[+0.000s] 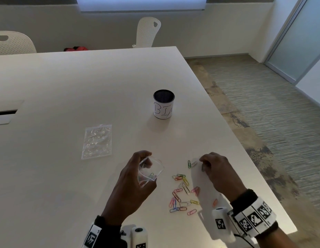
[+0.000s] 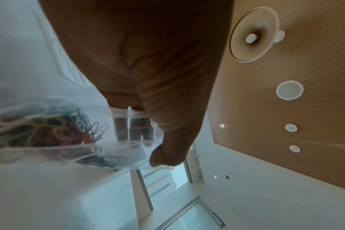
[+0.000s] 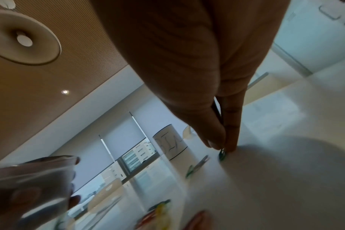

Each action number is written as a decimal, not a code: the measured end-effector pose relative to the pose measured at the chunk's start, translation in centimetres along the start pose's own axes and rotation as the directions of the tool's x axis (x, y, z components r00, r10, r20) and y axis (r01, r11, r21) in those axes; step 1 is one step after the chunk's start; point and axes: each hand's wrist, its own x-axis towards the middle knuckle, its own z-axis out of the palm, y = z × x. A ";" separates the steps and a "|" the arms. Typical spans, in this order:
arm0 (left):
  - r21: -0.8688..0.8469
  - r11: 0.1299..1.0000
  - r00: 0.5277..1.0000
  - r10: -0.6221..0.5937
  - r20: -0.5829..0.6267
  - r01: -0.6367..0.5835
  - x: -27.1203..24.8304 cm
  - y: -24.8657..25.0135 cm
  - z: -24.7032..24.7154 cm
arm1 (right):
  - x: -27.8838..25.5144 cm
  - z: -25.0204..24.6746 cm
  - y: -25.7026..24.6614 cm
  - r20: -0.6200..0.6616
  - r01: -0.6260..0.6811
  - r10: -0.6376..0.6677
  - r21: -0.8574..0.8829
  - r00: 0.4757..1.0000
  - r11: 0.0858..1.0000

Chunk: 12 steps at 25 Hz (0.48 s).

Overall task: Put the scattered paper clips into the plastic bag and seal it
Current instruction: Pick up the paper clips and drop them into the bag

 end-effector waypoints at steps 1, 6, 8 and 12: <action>-0.002 1.000 1.000 -0.001 0.001 0.001 0.0 0.0 0.0 | 0.0 0.1 -0.8 0.046 0.027 -0.029 0.048 0.999 0.999; -0.006 1.000 1.000 -0.005 -0.006 0.005 -0.2 0.0 -0.2 | 0.9 -0.8 -2.0 0.129 0.022 -0.032 0.080 0.991 0.997; -0.006 1.000 1.000 -0.001 -0.011 0.001 -0.2 -0.2 -0.2 | 0.9 -0.5 -2.6 0.140 0.012 -0.009 -0.024 0.990 1.000; 0.000 1.000 1.000 -0.003 -0.008 0.003 -0.2 -0.2 -0.1 | 0.1 1.1 -5.2 0.236 0.133 -0.112 -0.076 0.965 0.988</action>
